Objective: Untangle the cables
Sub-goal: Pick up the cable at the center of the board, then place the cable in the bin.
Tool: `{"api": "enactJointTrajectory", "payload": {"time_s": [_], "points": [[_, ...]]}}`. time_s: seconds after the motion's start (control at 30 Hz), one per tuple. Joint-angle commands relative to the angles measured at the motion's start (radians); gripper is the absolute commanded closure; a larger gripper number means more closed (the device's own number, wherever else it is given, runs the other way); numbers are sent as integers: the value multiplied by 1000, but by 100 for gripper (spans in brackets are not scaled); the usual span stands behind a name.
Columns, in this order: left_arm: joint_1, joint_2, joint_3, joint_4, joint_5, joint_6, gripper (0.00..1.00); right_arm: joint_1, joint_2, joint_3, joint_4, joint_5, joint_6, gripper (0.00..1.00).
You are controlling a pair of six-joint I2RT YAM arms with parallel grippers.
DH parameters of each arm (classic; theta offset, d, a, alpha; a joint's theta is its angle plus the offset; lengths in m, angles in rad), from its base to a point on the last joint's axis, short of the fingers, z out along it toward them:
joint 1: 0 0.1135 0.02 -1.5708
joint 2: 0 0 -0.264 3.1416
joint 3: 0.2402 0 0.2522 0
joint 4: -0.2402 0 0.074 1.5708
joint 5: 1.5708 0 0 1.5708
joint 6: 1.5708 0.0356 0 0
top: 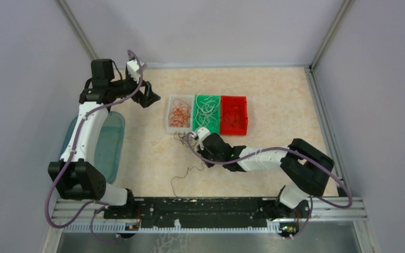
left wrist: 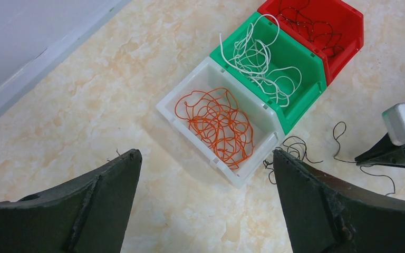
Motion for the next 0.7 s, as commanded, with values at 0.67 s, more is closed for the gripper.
{"api": "enactJointTrajectory", "payload": {"time_s": [0.67], "points": [[6, -22, -15, 22, 22, -12, 1, -443, -450, 245, -15, 270, -205, 100]]}}
